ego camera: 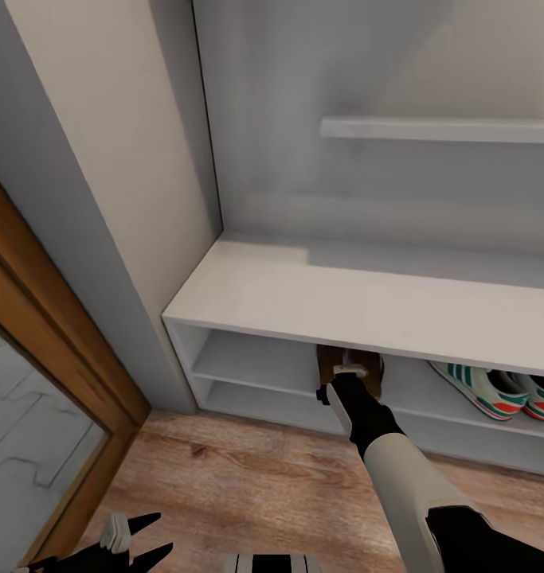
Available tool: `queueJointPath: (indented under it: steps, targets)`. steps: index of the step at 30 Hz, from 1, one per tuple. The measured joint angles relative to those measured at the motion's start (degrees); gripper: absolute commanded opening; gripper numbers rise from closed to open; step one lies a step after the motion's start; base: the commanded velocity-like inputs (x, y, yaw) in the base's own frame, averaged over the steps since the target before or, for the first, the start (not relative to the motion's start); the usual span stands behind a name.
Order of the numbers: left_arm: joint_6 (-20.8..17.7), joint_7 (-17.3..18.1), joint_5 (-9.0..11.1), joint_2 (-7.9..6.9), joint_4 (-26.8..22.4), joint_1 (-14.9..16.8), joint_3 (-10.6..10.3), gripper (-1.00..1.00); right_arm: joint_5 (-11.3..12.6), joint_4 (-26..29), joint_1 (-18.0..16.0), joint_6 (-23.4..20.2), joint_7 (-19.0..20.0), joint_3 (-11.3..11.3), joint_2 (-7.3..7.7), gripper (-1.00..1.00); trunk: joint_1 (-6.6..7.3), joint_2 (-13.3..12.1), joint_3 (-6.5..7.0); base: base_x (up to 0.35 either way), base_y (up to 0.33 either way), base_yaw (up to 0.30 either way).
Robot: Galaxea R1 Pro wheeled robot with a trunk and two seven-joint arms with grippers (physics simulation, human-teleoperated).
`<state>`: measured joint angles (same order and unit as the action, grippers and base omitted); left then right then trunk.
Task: Pick up the two gym shoes and the two sandals from the corridor floor and place them onto the hallstand (shoe rack) in the corridor, making sure they are on the rack and not on the floor. Arrange them so the two gym shoes are next to each other and the two sandals are next to each other.
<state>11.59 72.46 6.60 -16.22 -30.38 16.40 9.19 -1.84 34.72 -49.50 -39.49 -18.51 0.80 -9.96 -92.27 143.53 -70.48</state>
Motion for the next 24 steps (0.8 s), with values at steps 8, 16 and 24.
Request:
queueJointPath:
  steps: [8,16,24]
  targets:
    - [0.00,-0.01,-0.01,-0.03,0.01,0.00,0.00,1.00,0.00,0.02,-0.02,-0.01,0.04,0.00,0.00,-1.00,-0.01,0.00,0.00,0.029,0.030,0.000]
    - [0.00,-0.01,-0.01,-0.03,0.01,0.00,0.00,1.00,0.00,0.02,0.00,-0.01,0.06,0.00,0.00,-1.00,0.00,0.00,0.00,0.098,0.047,0.000]
    - [0.00,-0.01,-0.04,0.01,0.01,0.00,0.05,1.00,0.01,0.02,0.02,-0.01,0.05,0.00,0.00,1.00,-0.01,0.00,0.00,0.010,0.004,0.000]
